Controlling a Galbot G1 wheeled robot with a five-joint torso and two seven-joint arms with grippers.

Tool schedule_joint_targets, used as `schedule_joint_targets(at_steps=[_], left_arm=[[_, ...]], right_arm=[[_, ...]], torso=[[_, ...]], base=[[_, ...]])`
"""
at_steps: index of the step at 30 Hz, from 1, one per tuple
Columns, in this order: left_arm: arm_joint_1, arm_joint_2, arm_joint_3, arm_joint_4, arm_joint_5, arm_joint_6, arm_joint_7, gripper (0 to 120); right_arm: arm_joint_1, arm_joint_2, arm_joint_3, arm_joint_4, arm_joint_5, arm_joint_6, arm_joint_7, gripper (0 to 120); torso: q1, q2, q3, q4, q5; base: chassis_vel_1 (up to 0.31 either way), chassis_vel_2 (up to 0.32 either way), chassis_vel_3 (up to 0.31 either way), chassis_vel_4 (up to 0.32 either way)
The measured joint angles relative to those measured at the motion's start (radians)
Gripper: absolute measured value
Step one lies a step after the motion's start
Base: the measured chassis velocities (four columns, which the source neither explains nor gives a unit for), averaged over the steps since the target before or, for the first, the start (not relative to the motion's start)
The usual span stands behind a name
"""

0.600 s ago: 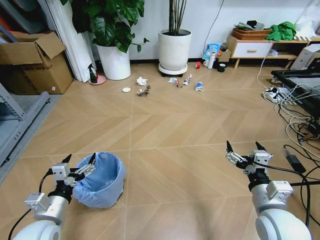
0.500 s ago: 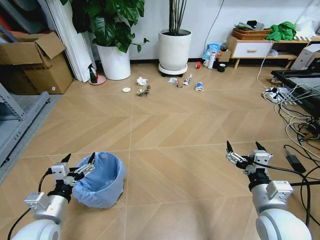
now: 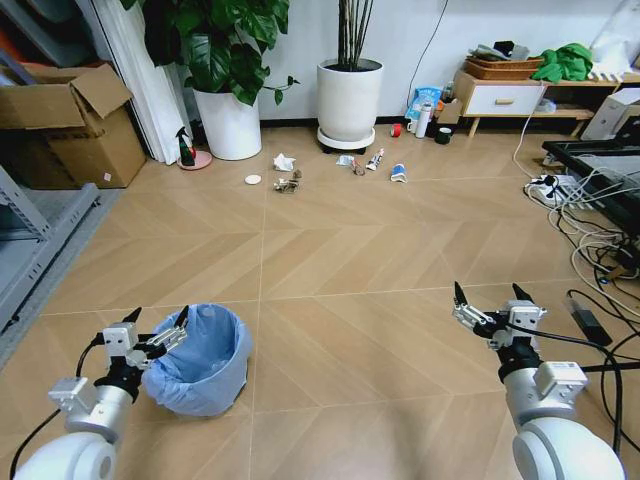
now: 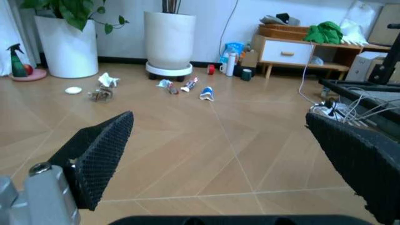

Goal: Pick up the trash bin and place the garbage on the floor into it.

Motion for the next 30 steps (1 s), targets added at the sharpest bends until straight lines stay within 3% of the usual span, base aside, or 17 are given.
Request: schedule_joint_targets(at_steps=[9, 11, 18, 30], left_arm=[[-0.047, 0.149, -0.001, 0.112, -0.074, 0.236, -0.011, 100], [-0.047, 0.157, -0.001, 0.118, -0.078, 0.249, -0.009, 100], [-0.082, 0.216, 0.005, 0.165, -0.102, 0.409, 0.028, 100], [-0.146, 0.198, 0.029, 0.253, -0.095, 0.448, 0.042, 100]], right_arm=[[-0.009, -0.007, 0.001, -0.006, 0.005, 0.006, 0.001, 100], [-0.009, -0.007, 0.001, -0.007, 0.005, 0.006, 0.001, 100], [-0.008, -0.003, -0.003, -0.02, 0.006, 0.009, 0.002, 100], [-0.005, -0.006, -0.007, -0.044, 0.007, 0.009, 0.004, 100]], torso=[[0.0, 0.0, 0.0, 0.0001, 0.0], [0.0, 0.0, 0.0, 0.0002, 0.0003], [0.0, 0.0, 0.0, 0.0, 0.0001], [0.0, 0.0, 0.0, 0.0, 0.0002]], base=[[0.0, 0.0, 0.0, 0.0], [0.0, 0.0, 0.0, 0.0], [0.0, 0.0, 0.0, 0.0], [0.0, 0.0, 0.0, 0.0]])
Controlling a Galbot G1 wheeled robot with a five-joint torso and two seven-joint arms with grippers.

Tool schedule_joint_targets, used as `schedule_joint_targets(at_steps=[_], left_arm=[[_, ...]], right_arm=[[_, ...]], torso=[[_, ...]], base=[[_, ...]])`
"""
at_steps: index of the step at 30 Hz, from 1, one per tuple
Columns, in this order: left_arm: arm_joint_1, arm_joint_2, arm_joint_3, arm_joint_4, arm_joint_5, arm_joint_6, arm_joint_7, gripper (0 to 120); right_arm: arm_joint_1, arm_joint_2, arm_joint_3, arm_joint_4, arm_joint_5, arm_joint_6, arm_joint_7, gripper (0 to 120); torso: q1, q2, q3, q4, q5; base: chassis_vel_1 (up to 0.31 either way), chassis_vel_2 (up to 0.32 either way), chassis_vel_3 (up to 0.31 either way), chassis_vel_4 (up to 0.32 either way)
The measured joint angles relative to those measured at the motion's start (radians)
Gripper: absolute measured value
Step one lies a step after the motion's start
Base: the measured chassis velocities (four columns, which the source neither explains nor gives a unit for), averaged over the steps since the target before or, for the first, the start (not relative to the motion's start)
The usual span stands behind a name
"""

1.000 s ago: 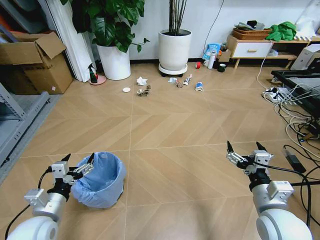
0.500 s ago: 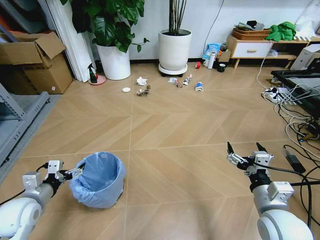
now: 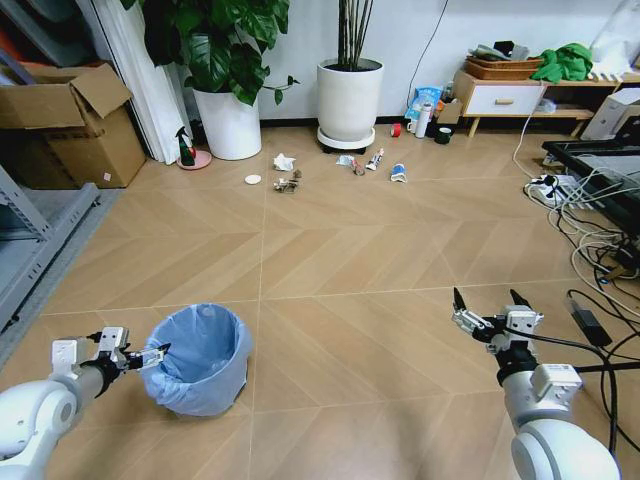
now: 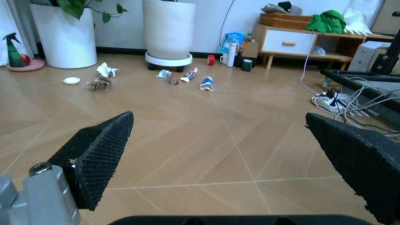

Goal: Pick up the trash bin and place the garbage on the floor into it.

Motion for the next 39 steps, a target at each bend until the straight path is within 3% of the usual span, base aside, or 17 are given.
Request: schedule_joint_targets(at_steps=[9, 39], left_arm=[[-0.034, -0.012, 0.017, 0.053, 0.009, -0.006, 0.0, 100], [-0.103, -0.052, 0.067, 0.107, 0.048, -0.002, -0.001, 100]], right_arm=[[0.003, -0.005, -0.007, -0.02, 0.0, 0.0, 0.0, 100], [0.023, -0.02, -0.031, -0.051, 0.004, 0.001, -0.002, 100]], torso=[[0.0, 0.0, 0.0, 0.0, 0.0], [0.0, 0.0, 0.0, 0.0001, 0.0]], base=[[0.0, 0.0, 0.0, 0.0], [0.0, 0.0, 0.0, 0.0]])
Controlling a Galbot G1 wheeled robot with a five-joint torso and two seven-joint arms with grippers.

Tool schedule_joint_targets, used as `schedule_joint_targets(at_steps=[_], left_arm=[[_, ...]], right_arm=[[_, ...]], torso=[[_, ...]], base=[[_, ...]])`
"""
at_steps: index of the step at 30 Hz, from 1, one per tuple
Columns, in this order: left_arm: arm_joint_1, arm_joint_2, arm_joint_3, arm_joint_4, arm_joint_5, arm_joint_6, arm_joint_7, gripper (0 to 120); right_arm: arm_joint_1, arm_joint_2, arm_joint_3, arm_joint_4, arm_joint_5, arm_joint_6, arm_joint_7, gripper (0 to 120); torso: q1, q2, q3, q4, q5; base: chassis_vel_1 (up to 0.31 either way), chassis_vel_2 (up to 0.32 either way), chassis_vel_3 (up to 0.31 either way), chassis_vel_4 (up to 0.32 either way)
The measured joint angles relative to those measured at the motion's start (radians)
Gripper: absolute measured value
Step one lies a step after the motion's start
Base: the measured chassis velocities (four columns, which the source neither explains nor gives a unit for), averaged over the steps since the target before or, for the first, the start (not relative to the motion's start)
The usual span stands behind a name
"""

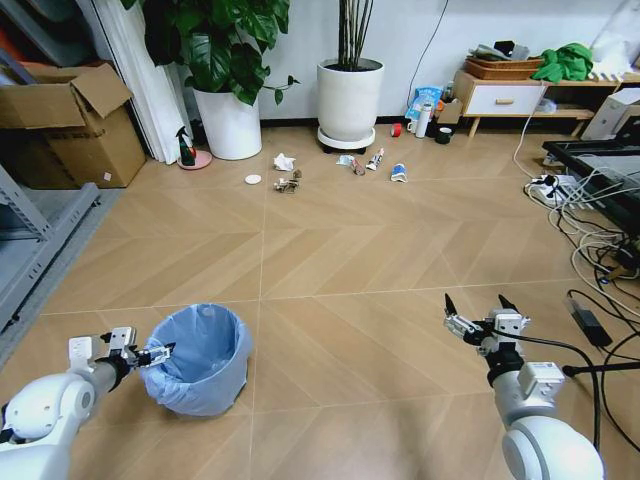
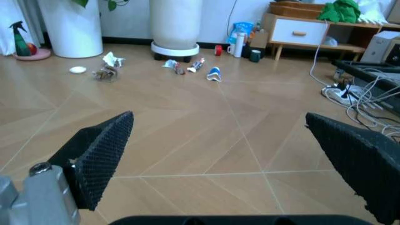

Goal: Pick up the trash bin and place the garbage on the floor into it.

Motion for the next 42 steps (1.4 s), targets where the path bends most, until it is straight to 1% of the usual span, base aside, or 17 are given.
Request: schedule_joint_targets(at_steps=[5, 8, 9, 11, 13, 14, 18, 20, 22, 24, 27, 29, 31, 32, 34, 41, 42], left_arm=[[-0.012, -0.006, 0.012, 0.005, 0.003, 0.003, 0.0, 100], [-0.011, -0.006, 0.013, 0.005, 0.004, 0.003, 0.0, 96], [-0.01, -0.005, 0.014, 0.005, 0.004, 0.003, 0.001, 88], [-0.008, -0.004, 0.014, 0.005, 0.004, 0.003, 0.002, 85], [-0.004, 0.0, 0.013, 0.005, 0.004, 0.003, 0.006, 72], [-0.004, 0.0, 0.013, 0.005, 0.004, 0.003, 0.006, 72], [-0.001, 0.002, 0.012, 0.007, 0.006, 0.001, 0.016, 55], [-0.001, 0.002, 0.012, 0.007, 0.006, 0.001, 0.017, 52], [-0.001, 0.002, 0.013, 0.007, 0.006, 0.0, 0.02, 40], [-0.002, 0.002, 0.013, 0.007, 0.006, -0.001, 0.022, 37], [-0.005, 0.0, 0.014, 0.007, 0.006, -0.002, 0.024, 20], [-0.005, 0.0, 0.014, 0.007, 0.006, -0.002, 0.024, 17], [-0.007, 0.0, 0.014, 0.008, 0.006, -0.005, 0.023, 5], [-0.007, 0.0, 0.014, 0.008, 0.006, -0.005, 0.023, 5], [-0.007, 0.0, 0.014, 0.008, 0.005, -0.006, 0.023, 0], [-0.001, -0.005, 0.009, 0.007, -0.003, -0.03, 0.01, 0], [0.001, -0.01, 0.004, 0.001, -0.011, -0.047, -0.005, 0]], right_arm=[[0.002, -0.005, 0.001, 0.0, 0.006, 0.0, 0.0, 100], [0.003, -0.005, 0.001, 0.0, 0.006, 0.0, 0.0, 100], [0.003, -0.005, 0.002, -0.002, 0.007, 0.0, 0.0, 100], [0.003, -0.005, 0.001, -0.002, 0.007, 0.0, 0.0, 100], [0.005, -0.003, -0.003, -0.004, 0.006, 0.0, 0.0, 100], [0.005, -0.003, -0.003, -0.004, 0.006, 0.0, 0.0, 100], [0.009, -0.003, -0.005, -0.007, 0.006, 0.0, 0.0, 100], [0.009, -0.003, -0.005, -0.007, 0.006, 0.0, 0.0, 100], [0.009, -0.003, -0.002, -0.007, 0.006, 0.0, 0.0, 100], [0.009, -0.003, -0.001, -0.007, 0.006, 0.001, 0.0, 100], [0.01, -0.003, 0.0, -0.007, 0.007, 0.001, 0.0, 100], [0.011, -0.003, 0.0, -0.007, 0.007, 0.001, 0.0, 100], [0.013, -0.004, 0.0, -0.007, 0.008, 0.001, -0.001, 100], [0.013, -0.004, 0.0, -0.007, 0.008, 0.001, -0.001, 100], [0.014, -0.004, 0.0, -0.007, 0.009, 0.001, 0.0, 100], [0.017, -0.002, 0.0, -0.009, 0.01, 0.002, 0.0, 100], [0.018, -0.002, 0.002, -0.009, 0.012, 0.002, 0.0, 100]], torso=[[0.0, 0.0, 0.0, -0.0001, 0.0], [0.0, 0.0, 0.0, -0.0001, 0.0], [0.0, 0.0, 0.0, 0.0, 0.0001], [0.0, 0.0, 0.0, -0.0001, 0.0], [0.0, 0.0, 0.0, 0.0, 0.0001], [0.0, 0.0, 0.0, 0.0, 0.0001], [0.0, 0.0, 0.0, 0.0, 0.0002], [0.0, 0.0, 0.0, 0.0, 0.0002], [0.0, 0.0, 0.0, 0.0, 0.0001], [0.0, 0.0, 0.0, 0.0, 0.0001], [0.0, 0.0, 0.0, -0.0001, -0.0002], [0.0, 0.0, 0.0, -0.0001, -0.0002], [0.0, 0.0, 0.0, -0.0001, -0.0002], [0.0, 0.0, 0.0, -0.0001, -0.0002], [0.0, 0.0, 0.0, -0.0001, -0.0002], [0.0, 0.0, 0.0, 0.0, 0.0], [0.0, 0.0, 0.0, 0.0, -0.0001]], base=[[0.0, 0.0, 0.0, 0.0], [0.0, 0.0, 0.0, 0.0], [0.0, 0.0, 0.0, 0.0], [0.0, 0.0, 0.0, 0.0], [0.0, 0.0, 0.0, 0.0], [0.0, 0.0, 0.0, 0.0], [0.0, 0.0, 0.0, 0.0], [0.0, 0.0, 0.0, 0.0], [0.0, 0.0, 0.0, 0.0], [0.0, 0.0, 0.0, 0.0], [0.0, 0.0, 0.0, 0.0], [0.0, 0.0, 0.0, 0.0], [0.0, 0.0, 0.0, 0.0], [0.0, 0.0, 0.0, 0.0], [0.0, 0.0, 0.0, 0.0], [0.0, 0.0, 0.0, 0.0], [0.0, 0.0, 0.0, 0.0]])
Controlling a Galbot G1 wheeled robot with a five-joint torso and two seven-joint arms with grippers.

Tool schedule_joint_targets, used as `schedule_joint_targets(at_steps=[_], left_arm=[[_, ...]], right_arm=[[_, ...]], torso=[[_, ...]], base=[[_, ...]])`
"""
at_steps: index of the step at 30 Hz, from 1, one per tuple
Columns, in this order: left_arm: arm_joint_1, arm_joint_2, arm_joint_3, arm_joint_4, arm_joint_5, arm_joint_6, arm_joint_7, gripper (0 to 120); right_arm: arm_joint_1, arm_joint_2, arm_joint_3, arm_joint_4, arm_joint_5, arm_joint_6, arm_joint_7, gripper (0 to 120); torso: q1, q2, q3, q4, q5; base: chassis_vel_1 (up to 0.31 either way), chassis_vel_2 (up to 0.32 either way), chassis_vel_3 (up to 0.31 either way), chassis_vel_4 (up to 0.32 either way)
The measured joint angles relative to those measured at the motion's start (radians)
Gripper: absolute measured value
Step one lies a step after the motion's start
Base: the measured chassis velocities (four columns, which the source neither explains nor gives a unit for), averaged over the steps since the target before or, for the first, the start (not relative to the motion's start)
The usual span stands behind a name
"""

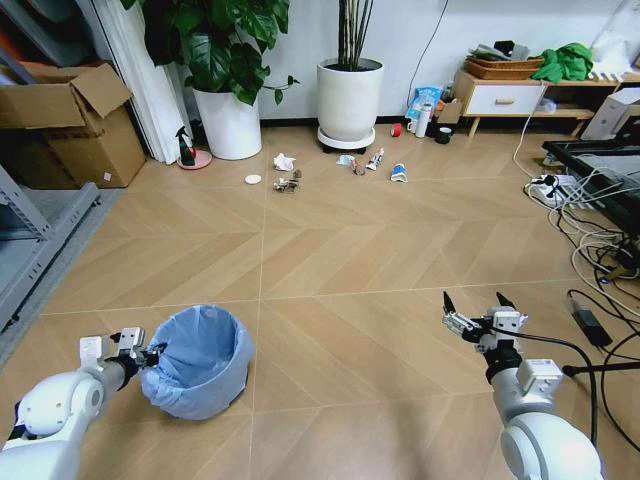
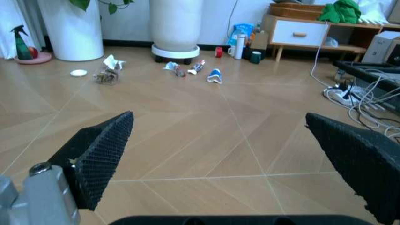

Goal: Pick up the trash bin and place the garbage on the floor into it.

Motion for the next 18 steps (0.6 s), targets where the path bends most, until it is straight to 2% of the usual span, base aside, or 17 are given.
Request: schedule_joint_targets(at_steps=[3, 4, 6, 7, 8, 11, 16, 18], left_arm=[[0.008, -0.016, -0.015, -0.025, -0.018, -0.077, -0.036, 0], [0.008, -0.016, -0.015, -0.025, -0.018, -0.077, -0.036, 0], [0.008, -0.03, -0.023, -0.036, -0.031, -0.158, -0.065, 0], [0.008, -0.045, -0.031, -0.043, -0.03, -0.229, -0.084, 0], [0.008, -0.045, -0.031, -0.043, -0.03, -0.229, -0.084, 0], [0.019, -0.091, -0.052, -0.08, -0.02, -0.368, -0.137, 0], [0.046, -0.132, -0.065, -0.118, 0.008, -0.44, -0.16, 0], [0.071, -0.173, -0.072, -0.151, 0.047, -0.486, -0.171, 0]], right_arm=[[0.007, -0.006, 0.005, 0.0, 0.012, -0.001, 0.002, 100], [0.007, -0.006, 0.005, 0.0, 0.012, -0.001, 0.002, 100], [0.012, -0.01, 0.007, 0.0, 0.018, -0.003, 0.003, 100], [0.016, -0.014, 0.007, 0.0, 0.023, -0.006, 0.004, 100], [0.016, -0.014, 0.007, 0.0, 0.023, -0.006, 0.004, 100], [0.022, -0.023, 0.005, 0.009, 0.039, -0.017, 0.006, 100], [0.028, -0.03, 0.003, 0.021, 0.058, -0.035, 0.006, 100], [0.034, -0.034, 0.001, 0.027, 0.071, -0.046, 0.003, 100]], torso=[[0.0, 0.0, 0.0, 0.0, 0.0002], [0.0, 0.0, 0.0, 0.0, 0.0002], [0.0, 0.0, 0.0, 0.0, 0.0001], [0.0, 0.0, 0.0, -0.0001, 0.0003], [0.0, 0.0, 0.0, -0.0001, 0.0003], [0.0, 0.0, 0.0, -0.0002, 0.0004], [0.0, 0.0, 0.0, 0.0, 0.0003], [0.0, 0.0, 0.0, 0.0001, 0.0003]], base=[[0.0, 0.0, 0.0, 0.0], [0.0, 0.0, 0.0, 0.0], [0.0, 0.0, 0.0, 0.0], [0.0, 0.0, 0.0, 0.0], [0.0, 0.0, 0.0, 0.0], [0.0, 0.0, 0.0, 0.0], [0.0, 0.0, 0.0, 0.0], [0.0, 0.0, 0.0, 0.0]])
